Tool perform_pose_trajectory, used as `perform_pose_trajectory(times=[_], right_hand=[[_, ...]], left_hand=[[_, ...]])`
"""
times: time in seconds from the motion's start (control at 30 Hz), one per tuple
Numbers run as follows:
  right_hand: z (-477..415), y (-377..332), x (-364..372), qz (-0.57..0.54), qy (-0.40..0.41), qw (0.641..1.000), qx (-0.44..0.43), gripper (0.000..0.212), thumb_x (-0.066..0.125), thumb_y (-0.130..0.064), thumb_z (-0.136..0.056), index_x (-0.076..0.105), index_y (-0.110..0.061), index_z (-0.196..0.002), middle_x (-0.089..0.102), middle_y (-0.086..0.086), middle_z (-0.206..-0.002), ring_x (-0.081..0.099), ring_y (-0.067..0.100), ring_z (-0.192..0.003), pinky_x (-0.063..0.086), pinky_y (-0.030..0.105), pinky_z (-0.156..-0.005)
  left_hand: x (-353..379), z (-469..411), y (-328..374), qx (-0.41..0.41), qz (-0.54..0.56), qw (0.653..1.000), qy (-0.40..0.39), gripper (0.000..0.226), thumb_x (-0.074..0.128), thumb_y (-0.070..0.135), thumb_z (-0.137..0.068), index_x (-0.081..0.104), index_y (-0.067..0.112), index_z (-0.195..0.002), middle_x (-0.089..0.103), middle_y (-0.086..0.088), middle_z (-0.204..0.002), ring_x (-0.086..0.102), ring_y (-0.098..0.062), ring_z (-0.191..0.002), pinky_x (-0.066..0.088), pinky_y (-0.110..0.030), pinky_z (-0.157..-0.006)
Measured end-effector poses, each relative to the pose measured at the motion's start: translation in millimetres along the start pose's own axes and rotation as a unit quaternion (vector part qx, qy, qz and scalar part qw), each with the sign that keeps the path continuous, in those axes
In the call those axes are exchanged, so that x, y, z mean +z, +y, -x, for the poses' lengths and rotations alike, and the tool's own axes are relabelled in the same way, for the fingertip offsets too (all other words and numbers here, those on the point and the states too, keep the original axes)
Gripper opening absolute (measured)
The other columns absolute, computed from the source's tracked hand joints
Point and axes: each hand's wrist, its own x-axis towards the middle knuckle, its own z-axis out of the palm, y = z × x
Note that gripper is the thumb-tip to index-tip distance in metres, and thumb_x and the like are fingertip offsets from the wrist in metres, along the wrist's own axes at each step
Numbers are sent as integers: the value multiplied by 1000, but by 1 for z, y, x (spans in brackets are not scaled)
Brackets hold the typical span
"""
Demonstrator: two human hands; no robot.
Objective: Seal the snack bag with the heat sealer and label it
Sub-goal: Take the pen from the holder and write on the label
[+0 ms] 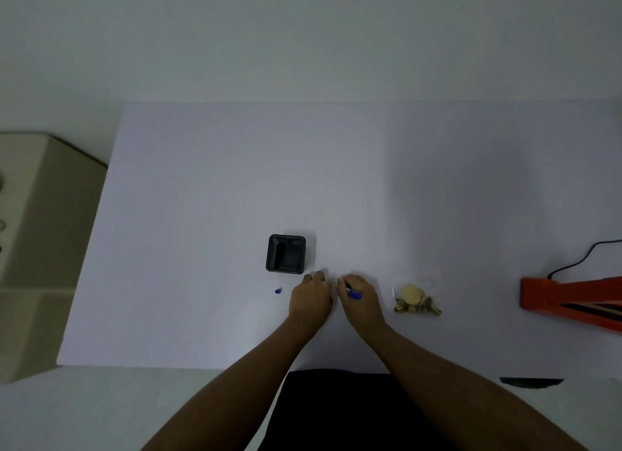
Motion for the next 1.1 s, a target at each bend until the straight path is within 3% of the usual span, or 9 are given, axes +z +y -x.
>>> perform_pose_trajectory(times=[0.27, 0.43, 0.5, 0.6, 0.7, 0.8, 0.97, 1.03, 1.1], right_hand=[[5, -22, -6, -63, -20, 996, -56, 11, 58, -17, -97, 65, -10, -93, 67, 2, -83, 65, 11, -78, 53, 20, -72], [9, -27, -7, -77, 7, 997, -6, 16, 59, -22, -97, 64, -12, -86, 66, 2, -77, 64, 11, -73, 53, 25, -68], [10, -30, -11, -87, 29, 996, 12, 19, 58, -24, -97, 63, -12, -83, 66, 2, -75, 64, 12, -72, 53, 24, -67], [9, -32, -16, -113, 68, 989, 66, 26, 55, -32, -98, 62, -14, -81, 66, 10, -72, 65, 26, -68, 54, 40, -61], [10, -34, -19, -126, 109, 982, 90, 29, 54, -32, -99, 61, -10, -81, 64, 19, -75, 61, 30, -66, 52, 47, -60], [15, -46, -23, -115, 106, 985, 78, 26, 55, -26, -99, 62, -8, -81, 64, 16, -73, 59, 26, -66, 50, 40, -62], [24, -79, -23, -140, 59, 987, 50, 19, 59, -21, -96, 66, -9, -82, 60, -3, -64, 53, 9, -59, 47, 24, -57], [29, -92, -23, -151, 50, 986, 49, 19, 58, -20, -97, 68, -9, -85, 59, -2, -64, 53, 7, -57, 48, 24, -56], [34, -100, -22, -158, 48, 985, 52, 19, 58, -19, -97, 68, -8, -86, 60, 3, -66, 53, 7, -57, 50, 27, -57]], left_hand=[[1, 6, -2, 19, 10, 1000, -16, 30, 50, 15, -94, 55, 7, -123, 55, -11, -123, 53, -26, -111, 56, -35, -81], [-1, 23, -17, 18, 70, 997, 42, 28, 53, 21, -94, 64, 9, -116, 61, -9, -121, 58, -23, -108, 54, -30, -81], [0, 36, -33, -6, 100, 991, 92, 25, 59, 20, -91, 66, 9, -112, 63, -10, -115, 60, -23, -103, 54, -30, -78], [0, 50, -62, -90, 122, 977, 147, 28, 67, 21, -85, 60, 7, -108, 60, -12, -102, 57, -26, -91, 51, -31, -68], [2, 53, -85, -147, 133, 972, 129, 26, 62, 24, -90, 56, 8, -109, 58, -12, -99, 57, -26, -86, 53, -33, -66], [5, 50, -97, -134, 150, 976, 81, 17, 47, 20, -99, 56, 8, -107, 63, -12, -100, 61, -24, -83, 52, -32, -69], [-10, 50, -91, -128, 183, 971, 81, 18, 46, 18, -100, 59, 6, -96, 66, -11, -90, 62, -25, -78, 43, -27, -64], [-15, 52, -88, -139, 209, 965, 77, 18, 53, 25, -97, 57, 8, -101, 65, -7, -96, 62, -21, -81, 47, -26, -68], [-17, 52, -86, -157, 244, 955, 60, 34, 60, 35, -93, 52, 11, -117, 60, -3, -106, 62, -21, -91, 51, -27, -76]])
